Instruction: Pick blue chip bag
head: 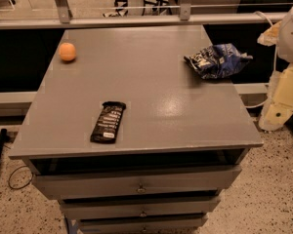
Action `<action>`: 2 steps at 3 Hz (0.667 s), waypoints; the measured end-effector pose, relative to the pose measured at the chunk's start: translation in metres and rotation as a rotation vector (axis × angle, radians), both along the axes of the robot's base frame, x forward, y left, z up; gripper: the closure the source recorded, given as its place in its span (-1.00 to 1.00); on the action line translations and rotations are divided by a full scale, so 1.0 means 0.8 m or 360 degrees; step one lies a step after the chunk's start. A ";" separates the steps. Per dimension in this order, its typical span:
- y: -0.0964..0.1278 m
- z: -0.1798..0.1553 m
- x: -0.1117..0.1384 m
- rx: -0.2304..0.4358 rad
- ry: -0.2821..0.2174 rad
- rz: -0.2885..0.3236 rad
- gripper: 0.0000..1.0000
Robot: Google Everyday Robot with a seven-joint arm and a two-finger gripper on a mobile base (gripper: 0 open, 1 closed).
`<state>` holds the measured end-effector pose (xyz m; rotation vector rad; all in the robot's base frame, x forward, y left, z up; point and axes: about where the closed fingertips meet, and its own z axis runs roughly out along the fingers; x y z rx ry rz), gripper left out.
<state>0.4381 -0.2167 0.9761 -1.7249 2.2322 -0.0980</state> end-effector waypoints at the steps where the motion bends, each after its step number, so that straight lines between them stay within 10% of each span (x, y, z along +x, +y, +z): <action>1: 0.000 0.000 0.000 0.0000 0.0000 0.0000 -1.00; 2: -0.011 0.000 0.021 0.0021 -0.0045 -0.0020 -1.00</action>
Offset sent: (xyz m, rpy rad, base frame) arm 0.0408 -0.0241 -0.0052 0.0323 -0.0493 -0.0314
